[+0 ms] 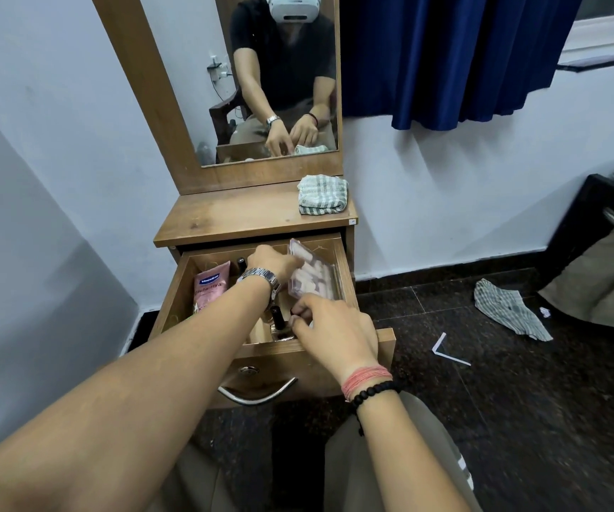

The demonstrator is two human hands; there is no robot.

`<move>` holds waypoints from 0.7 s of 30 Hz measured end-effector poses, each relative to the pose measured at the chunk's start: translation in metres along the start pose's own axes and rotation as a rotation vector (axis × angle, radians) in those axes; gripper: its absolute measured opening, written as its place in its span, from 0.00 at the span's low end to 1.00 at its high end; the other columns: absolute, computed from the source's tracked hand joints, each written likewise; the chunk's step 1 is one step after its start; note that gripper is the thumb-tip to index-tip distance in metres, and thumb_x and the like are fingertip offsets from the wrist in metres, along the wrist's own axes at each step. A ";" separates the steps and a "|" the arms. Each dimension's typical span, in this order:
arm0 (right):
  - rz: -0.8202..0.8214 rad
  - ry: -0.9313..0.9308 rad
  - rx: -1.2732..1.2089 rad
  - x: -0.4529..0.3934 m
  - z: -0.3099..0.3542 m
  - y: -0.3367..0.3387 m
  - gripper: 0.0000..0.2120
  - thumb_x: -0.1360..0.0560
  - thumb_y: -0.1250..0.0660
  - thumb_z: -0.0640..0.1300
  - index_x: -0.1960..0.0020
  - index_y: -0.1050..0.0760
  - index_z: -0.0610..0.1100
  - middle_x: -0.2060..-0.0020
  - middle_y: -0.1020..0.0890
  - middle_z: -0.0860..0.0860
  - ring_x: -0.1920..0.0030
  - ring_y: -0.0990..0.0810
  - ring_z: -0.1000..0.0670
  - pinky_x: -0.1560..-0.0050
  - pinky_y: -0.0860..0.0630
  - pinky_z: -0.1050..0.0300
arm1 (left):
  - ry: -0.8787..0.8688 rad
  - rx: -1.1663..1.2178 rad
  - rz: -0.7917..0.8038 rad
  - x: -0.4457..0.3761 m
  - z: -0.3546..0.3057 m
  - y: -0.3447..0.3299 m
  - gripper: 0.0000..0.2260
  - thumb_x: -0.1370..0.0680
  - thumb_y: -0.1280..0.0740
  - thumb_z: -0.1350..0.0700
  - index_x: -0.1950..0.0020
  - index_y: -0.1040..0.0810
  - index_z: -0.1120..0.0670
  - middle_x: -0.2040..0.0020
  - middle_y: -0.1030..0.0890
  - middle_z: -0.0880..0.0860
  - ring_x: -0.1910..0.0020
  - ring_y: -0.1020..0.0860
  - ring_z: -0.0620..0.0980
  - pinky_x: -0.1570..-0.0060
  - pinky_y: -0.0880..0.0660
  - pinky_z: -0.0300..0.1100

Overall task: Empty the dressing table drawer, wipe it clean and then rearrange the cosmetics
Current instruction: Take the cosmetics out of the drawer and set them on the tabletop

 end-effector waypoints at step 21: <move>0.020 -0.014 0.102 0.005 0.005 0.002 0.12 0.22 0.46 0.58 0.46 0.26 0.61 0.52 0.17 0.60 0.51 0.20 0.53 0.60 0.31 0.57 | -0.076 0.469 -0.033 -0.007 0.009 0.149 0.04 0.25 0.30 0.63 0.58 0.25 0.61 0.59 0.18 0.58 0.76 0.20 0.47 0.79 0.26 0.37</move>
Point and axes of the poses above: each hand's wrist, its own x-axis away from the middle knuckle, its own y-axis out of the back of the hand, z = x × y, the point moved 7 cm from there along -x, towards the middle knuckle
